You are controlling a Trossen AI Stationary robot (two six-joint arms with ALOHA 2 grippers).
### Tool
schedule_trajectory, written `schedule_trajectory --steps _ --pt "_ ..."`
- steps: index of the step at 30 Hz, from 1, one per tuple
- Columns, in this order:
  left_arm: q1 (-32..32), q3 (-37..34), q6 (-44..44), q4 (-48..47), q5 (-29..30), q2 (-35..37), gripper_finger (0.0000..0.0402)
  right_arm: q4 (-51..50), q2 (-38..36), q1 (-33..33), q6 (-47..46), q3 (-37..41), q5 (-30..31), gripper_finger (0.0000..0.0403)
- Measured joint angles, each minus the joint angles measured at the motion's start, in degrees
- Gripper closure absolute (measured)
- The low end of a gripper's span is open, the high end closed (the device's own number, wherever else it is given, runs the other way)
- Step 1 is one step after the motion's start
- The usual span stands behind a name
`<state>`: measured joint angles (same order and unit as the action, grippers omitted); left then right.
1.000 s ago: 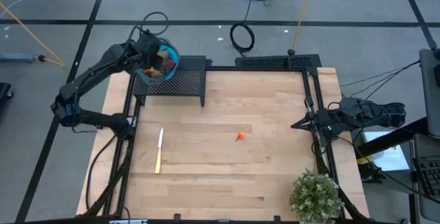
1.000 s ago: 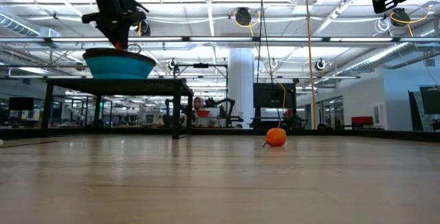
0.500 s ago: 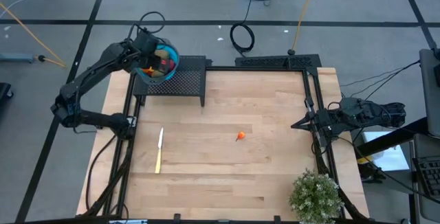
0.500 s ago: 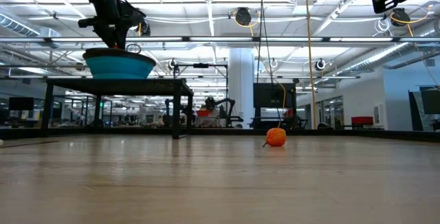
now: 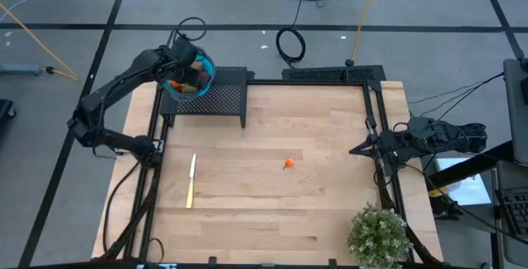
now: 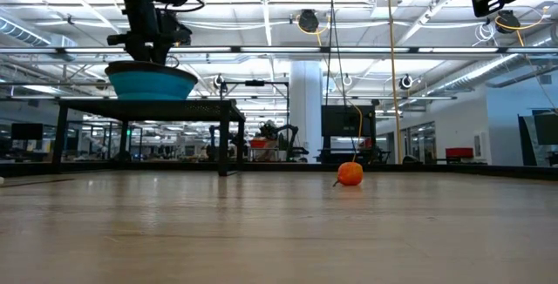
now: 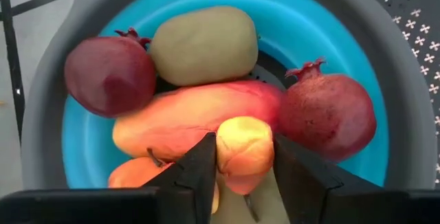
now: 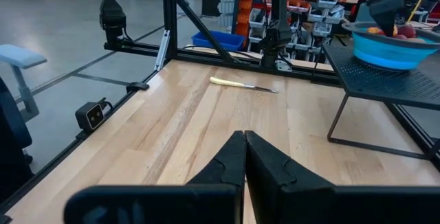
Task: Pick & Place Fruit
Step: Put the pear into the blue strainer bowl on the shelf
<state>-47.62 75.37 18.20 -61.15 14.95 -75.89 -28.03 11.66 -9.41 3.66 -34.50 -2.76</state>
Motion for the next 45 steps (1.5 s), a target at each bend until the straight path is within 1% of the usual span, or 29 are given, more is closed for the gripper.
schedule_trajectory --steps 5,11,14,17,19,21,26,35,40,45 --pt "0.0 0.0 -0.1 0.6 0.1 0.0 0.0216 0.0 0.0 0.0 0.0 0.0 0.0 0.0403" --pt "0.0 0.0 -3.3 1.0 0.1 1.1 0.0163 1.1 0.0 0.0 0.0 0.0 0.0 0.0403" --pt "0.2 0.8 -3.1 0.9 0.1 3.0 0.0152 3.1 0.0 0.0 0.0 0.0 0.0 0.0403" --pt "1.6 2.2 -2.6 1.1 0.0 5.6 0.0152 6.6 0.2 0.0 0.0 0.0 -0.1 0.0403" --pt "3.0 2.7 -2.6 1.1 -1.6 7.6 0.0155 9.1 0.7 0.0 0.0 0.0 -0.3 0.0403" --pt "4.6 2.8 -3.4 1.4 -2.9 9.8 0.0159 12.0 1.6 0.0 -0.4 0.0 -0.3 0.0403" --pt "9.1 2.9 -5.6 1.4 -3.5 15.1 0.0178 18.1 6.0 0.0 -4.4 0.0 -0.3 0.0403" --pt "18.3 2.8 -1.7 1.8 -3.5 22.9 0.0245 25.7 21.0 0.0 -4.5 0.0 -0.4 0.0403" --pt "24.6 -0.2 -0.5 10.0 -4.1 26.0 0.0289 30.4 28.8 0.0 -4.5 0.0 -0.5 0.0403" --pt "31.9 -4.1 -1.2 17.6 -5.0 26.9 0.0341 34.3 35.4 0.0 -4.5 0.0 -0.6 0.0403"
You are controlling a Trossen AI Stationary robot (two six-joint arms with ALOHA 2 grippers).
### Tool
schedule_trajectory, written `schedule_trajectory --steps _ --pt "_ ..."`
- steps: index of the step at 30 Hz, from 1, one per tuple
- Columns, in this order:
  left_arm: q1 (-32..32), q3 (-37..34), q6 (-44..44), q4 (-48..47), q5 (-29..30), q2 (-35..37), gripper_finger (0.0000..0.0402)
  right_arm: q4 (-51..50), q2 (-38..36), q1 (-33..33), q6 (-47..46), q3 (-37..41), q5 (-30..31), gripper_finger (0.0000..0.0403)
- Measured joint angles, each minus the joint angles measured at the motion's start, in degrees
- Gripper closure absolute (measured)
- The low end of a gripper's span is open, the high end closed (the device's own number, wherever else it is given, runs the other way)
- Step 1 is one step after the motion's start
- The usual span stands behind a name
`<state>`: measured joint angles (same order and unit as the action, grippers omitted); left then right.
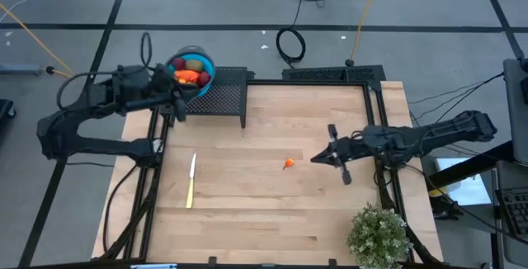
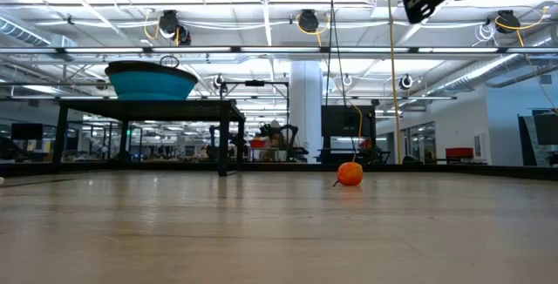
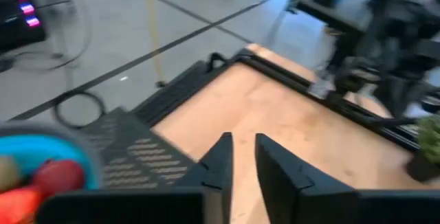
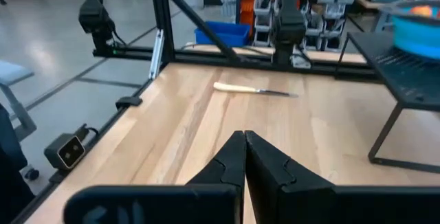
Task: Pick & Place Fruit
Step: Put the pear into the blue strainer bowl on the shelf
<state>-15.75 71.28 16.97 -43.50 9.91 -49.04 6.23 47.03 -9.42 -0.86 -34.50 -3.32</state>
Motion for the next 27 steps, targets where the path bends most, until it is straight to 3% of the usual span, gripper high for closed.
schedule_trajectory --steps 6,11,20,27 --pt "9.0 -5.0 -2.1 8.7 0.6 0.0 0.0397 0.3 6.4 0.0 0.0 -2.4 -2.8 0.0403" --pt "15.1 -7.6 -4.6 14.8 0.6 0.0 0.0390 0.2 11.0 0.0 0.0 -4.7 -3.0 0.0403" --pt "20.5 -10.6 -6.9 15.2 0.5 1.9 0.0395 -0.7 17.7 0.0 0.0 -8.2 -5.6 0.0403" --pt "22.0 -20.1 -6.3 21.6 -0.1 9.5 0.0391 -0.5 21.2 -0.1 0.0 -8.8 -5.9 0.0403"
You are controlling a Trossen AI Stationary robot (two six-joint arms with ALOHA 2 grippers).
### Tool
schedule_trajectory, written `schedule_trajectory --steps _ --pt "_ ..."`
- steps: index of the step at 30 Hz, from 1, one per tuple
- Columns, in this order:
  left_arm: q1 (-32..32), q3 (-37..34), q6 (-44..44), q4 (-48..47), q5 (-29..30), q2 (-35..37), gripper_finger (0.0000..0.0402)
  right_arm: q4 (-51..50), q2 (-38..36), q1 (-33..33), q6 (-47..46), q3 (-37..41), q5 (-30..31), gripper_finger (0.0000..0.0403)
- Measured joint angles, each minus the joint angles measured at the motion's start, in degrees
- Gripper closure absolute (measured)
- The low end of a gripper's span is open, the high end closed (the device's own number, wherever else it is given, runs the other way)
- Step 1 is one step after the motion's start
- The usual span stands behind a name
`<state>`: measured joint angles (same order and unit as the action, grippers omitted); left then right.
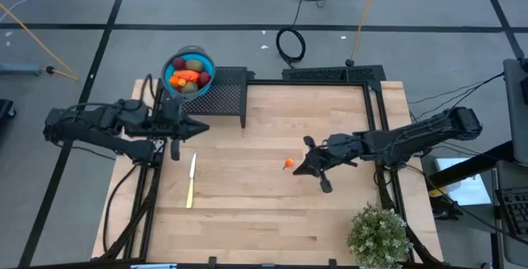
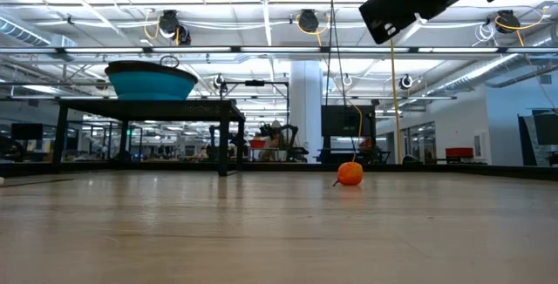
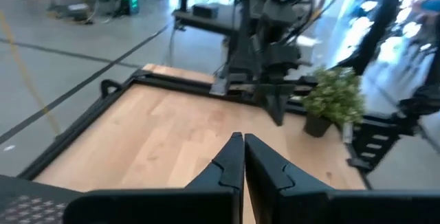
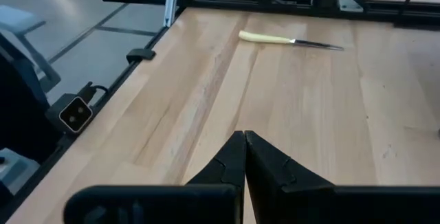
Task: Pick & Place Fruit
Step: Put the pear into the blue strainer bowl on the shelf
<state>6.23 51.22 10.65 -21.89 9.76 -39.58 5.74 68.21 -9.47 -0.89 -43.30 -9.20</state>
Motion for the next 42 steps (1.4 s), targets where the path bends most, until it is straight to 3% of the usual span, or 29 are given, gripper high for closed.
schedule_trajectory --steps 7,18,28,33,42 --pt "1.9 -10.7 0.5 6.2 -3.5 9.0 0.0397 0.1 2.2 0.0 0.0 0.0 0.0 0.0403" --pt "3.7 -19.4 -1.5 7.1 -3.8 18.1 0.0393 -0.8 6.5 0.9 -1.5 -2.2 0.2 0.0402" --pt "3.7 -24.8 -2.4 7.1 -3.9 25.9 0.0393 -17.6 13.1 2.4 0.8 -12.4 0.2 0.0402" --pt "3.7 -27.1 -2.4 7.2 -4.6 28.8 0.0397 -21.2 16.9 3.0 4.9 -16.2 0.1 0.0401" --pt "3.7 -29.2 -2.4 7.0 -8.3 32.3 0.0389 -22.3 19.8 5.5 8.1 -17.8 0.1 0.0338"
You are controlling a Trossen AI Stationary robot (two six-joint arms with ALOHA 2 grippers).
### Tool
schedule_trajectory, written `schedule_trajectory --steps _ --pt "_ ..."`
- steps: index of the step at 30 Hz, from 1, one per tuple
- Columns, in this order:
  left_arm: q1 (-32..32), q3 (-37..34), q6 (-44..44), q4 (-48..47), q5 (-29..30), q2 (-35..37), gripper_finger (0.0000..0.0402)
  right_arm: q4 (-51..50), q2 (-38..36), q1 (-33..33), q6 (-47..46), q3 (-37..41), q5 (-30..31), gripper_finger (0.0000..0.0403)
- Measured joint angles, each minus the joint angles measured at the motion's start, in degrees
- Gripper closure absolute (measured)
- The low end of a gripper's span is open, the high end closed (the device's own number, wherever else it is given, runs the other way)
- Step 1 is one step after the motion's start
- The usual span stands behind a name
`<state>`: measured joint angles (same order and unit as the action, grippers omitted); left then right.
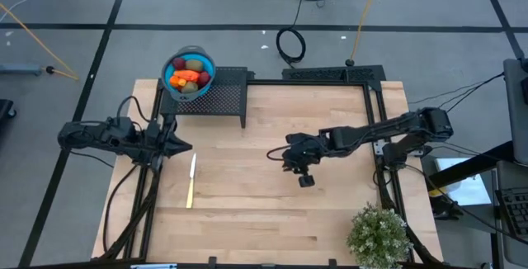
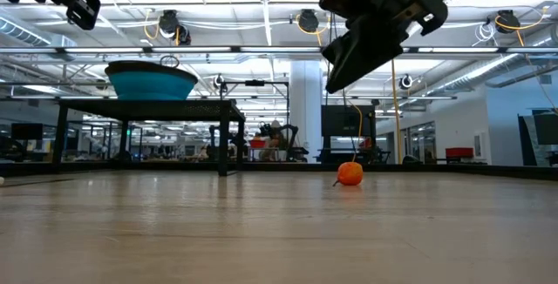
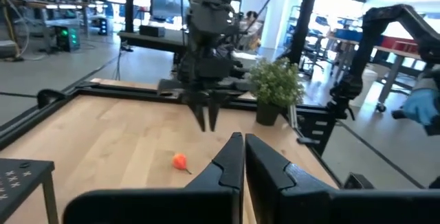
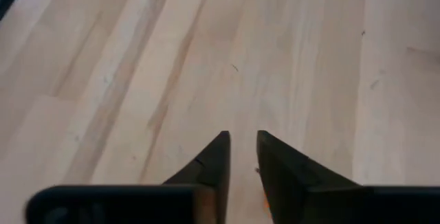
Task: Pick & Place Fruit
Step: Put the pear into the blue strainer bowl on the shelf
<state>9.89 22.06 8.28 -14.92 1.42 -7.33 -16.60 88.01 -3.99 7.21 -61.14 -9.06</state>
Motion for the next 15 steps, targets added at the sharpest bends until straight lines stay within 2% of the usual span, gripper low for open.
schedule_trajectory --steps 4,9,15 --pt "0.0 -1.1 -0.2 -0.1 -0.5 0.9 0.0400 -2.0 0.0 1.2 2.0 0.0 0.0 0.0295" --pt "0.0 -3.0 1.4 -0.4 -0.5 1.2 0.0388 -3.0 0.0 2.0 3.3 0.0 0.0 0.0238" --pt "0.0 -4.2 1.8 -0.3 -0.4 1.2 0.0392 -2.7 3.3 2.2 5.7 0.0 0.1 0.0186"
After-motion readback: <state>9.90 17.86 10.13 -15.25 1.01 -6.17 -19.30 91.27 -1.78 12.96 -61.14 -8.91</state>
